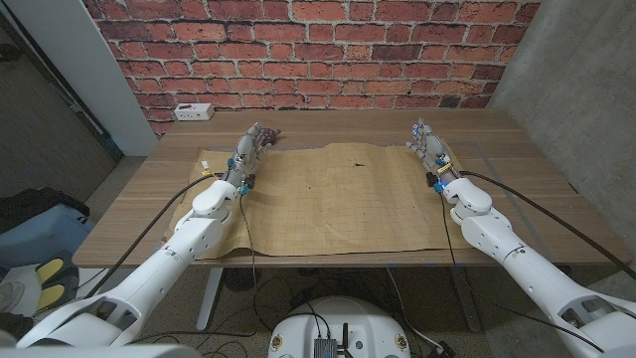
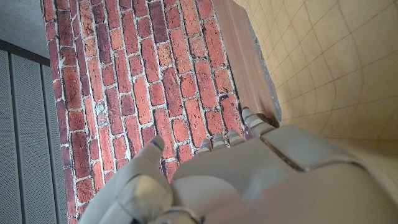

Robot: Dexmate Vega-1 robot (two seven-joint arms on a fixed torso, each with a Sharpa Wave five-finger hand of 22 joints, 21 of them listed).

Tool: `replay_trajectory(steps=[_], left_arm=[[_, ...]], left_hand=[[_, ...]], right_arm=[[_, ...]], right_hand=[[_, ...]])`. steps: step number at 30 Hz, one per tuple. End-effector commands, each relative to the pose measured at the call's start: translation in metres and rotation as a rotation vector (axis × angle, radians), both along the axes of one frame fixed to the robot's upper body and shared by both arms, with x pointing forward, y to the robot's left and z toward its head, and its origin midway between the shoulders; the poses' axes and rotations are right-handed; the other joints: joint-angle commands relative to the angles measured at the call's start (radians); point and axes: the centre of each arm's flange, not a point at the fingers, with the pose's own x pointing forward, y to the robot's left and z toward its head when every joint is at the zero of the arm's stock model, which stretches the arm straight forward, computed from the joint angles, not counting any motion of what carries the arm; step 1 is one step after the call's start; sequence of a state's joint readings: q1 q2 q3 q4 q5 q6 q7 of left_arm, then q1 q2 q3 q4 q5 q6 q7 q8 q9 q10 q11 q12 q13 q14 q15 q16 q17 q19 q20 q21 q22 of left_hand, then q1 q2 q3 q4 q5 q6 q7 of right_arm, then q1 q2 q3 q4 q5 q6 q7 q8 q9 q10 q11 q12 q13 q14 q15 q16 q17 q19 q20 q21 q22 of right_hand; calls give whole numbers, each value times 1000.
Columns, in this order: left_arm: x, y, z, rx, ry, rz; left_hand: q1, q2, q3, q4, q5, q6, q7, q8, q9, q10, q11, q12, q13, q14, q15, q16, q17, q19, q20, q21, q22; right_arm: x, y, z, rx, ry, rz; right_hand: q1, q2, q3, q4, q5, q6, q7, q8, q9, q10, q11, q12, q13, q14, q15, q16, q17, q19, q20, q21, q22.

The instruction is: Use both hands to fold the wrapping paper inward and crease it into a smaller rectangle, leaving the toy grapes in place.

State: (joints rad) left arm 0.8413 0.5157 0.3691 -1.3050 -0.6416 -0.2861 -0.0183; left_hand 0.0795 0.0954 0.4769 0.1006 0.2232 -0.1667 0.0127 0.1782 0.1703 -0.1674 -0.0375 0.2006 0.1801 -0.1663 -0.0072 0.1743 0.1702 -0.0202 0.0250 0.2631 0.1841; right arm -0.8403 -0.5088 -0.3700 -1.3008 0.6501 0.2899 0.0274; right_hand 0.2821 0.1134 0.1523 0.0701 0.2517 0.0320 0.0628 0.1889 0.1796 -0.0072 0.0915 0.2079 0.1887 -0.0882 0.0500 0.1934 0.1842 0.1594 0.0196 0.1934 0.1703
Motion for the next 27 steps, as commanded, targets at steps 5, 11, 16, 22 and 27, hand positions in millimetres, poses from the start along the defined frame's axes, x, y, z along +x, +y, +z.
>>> replay_trajectory(steps=[5, 11, 16, 22, 27], left_arm=[[-6, 4, 5, 58, -7, 73], [-12, 3, 5, 85, -1, 98], [-17, 5, 4, 103, 1, 120], [-25, 10, 6, 141, 3, 188], [-30, 15, 5, 155, 13, 231]], left_hand=[[6, 29, 4, -4, 0, -46, -14, 10, 2, -46, 0, 6, 1, -12, 22, 9, 1, -8, 40, -4, 1], [9, 23, 3, -8, -2, -37, -21, 10, 3, -39, 12, 6, 2, -10, 26, 8, 1, -5, 51, -6, 2], [16, 22, 6, -15, -4, -34, -20, 9, 3, -38, 11, 4, 2, -10, 28, 6, 1, -3, 53, -10, 2], [23, 23, 9, -20, -7, -32, -22, 7, 4, -35, 26, 3, 2, -12, 34, 5, 1, -11, 58, -17, 3], [27, 24, 12, -23, -9, -23, -25, 9, 4, -27, 29, 5, 2, -10, 43, 5, 1, -23, 70, -24, 3]], right_arm=[[1, 3, -3, 6, 17, 2], [-4, 0, -1, -9, 29, -3], [-8, -3, -2, -18, 37, -10], [-10, -4, -5, -19, 41, -6], [-14, -9, -4, -5, 34, -11]], right_hand=[[7, 1, 9, -4, 4, 5, 0, 6, 2, 9, 16, 7, 3, -1, 17, 6, 5, 8, 13, 4, 2], [8, 2, 10, -5, 4, 5, -1, 5, 2, 18, 22, 9, 3, 4, 22, 7, 5, 10, 20, 5, 2], [10, 4, 12, -7, 4, 8, -2, 6, 2, 30, 25, 12, 3, 8, 25, 8, 5, 11, 23, 5, 3], [12, 5, 13, -9, 4, 11, -3, 6, 2, 37, 31, 14, 4, 10, 25, 7, 5, 14, 25, 5, 3], [14, 6, 14, -11, 3, 14, -3, 7, 2, 40, 30, 13, 4, 13, 26, 8, 5, 15, 26, 5, 3]])
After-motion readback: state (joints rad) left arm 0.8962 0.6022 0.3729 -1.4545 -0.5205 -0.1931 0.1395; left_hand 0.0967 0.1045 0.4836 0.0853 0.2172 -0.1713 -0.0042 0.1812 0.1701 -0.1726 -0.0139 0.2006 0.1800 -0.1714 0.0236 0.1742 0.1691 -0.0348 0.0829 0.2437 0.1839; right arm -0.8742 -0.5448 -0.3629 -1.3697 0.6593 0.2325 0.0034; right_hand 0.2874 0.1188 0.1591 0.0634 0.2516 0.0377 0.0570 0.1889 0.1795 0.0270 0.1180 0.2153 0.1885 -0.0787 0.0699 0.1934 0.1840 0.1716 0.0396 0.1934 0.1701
